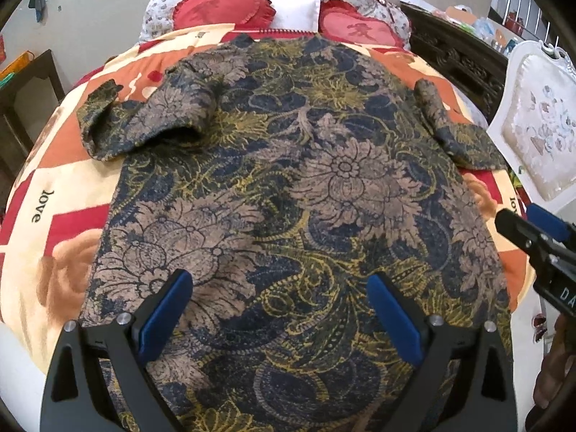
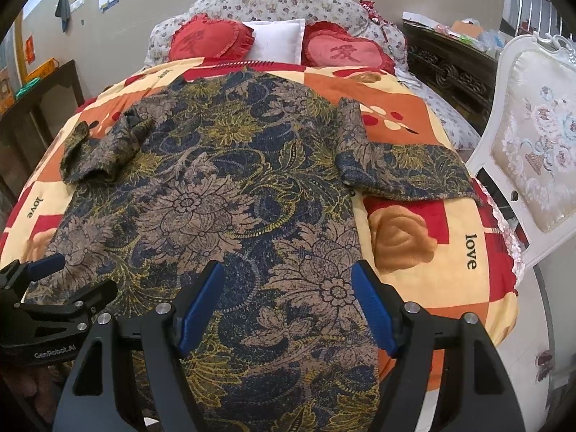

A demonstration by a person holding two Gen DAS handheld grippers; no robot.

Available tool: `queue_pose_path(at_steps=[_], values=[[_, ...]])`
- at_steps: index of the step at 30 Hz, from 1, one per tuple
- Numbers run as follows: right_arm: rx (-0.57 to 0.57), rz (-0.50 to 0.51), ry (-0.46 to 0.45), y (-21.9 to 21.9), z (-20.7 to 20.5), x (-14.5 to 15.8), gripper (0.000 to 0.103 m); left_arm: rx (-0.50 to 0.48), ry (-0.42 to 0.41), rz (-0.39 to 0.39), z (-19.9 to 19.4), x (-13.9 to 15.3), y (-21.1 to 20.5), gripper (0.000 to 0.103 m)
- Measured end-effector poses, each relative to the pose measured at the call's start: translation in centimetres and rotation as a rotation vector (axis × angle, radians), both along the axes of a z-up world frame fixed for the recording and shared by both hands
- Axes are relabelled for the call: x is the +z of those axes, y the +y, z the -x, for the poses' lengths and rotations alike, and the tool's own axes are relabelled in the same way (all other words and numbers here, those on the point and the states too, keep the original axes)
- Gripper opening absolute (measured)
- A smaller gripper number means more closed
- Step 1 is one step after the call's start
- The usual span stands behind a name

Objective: Fold small clothes

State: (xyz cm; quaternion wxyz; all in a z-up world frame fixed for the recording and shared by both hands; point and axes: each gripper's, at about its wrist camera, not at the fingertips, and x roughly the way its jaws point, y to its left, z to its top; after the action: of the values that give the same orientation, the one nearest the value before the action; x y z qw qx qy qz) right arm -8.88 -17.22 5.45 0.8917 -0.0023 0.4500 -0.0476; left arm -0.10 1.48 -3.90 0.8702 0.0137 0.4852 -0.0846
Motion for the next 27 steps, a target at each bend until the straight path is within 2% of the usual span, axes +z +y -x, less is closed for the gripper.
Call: queue_pose_path(at_steps=[7,11,13,18,23,27], values=[[-0.001,0.0,-0.002,0.07,0.05,0.05,0.076,0.016,0.002,-0.02,-0.11,0.03,0.27,0.1],[0.0,0.0,-0.002,0.08,0.11,0.07,0.076,0.0,0.011,-0.003,-0.05,-0.13,0.27,0.085],[0.0,0.0,-0.002,0.09,0.12,0.07,0.076,-0.003,0.027,0.013,-0.04,-0.36,0.28,0.08],[-0.001,0.001,-0.003,0.07,0.15,0.08,0.076,0.011,0.026,0.005,0.03,-0.42,0.42,0.078],[-0.001,0.0,-0.003,0.11,0.13,0.12,0.076,0.028,0.03,-0.007,-0.12,-0.58,0.73,0.068],[0.0,0.001,-0.004,0.13,0.14,0.15,0.076,0.041,0.036,-0.013,-0.16,-0.79,0.95,0.065]])
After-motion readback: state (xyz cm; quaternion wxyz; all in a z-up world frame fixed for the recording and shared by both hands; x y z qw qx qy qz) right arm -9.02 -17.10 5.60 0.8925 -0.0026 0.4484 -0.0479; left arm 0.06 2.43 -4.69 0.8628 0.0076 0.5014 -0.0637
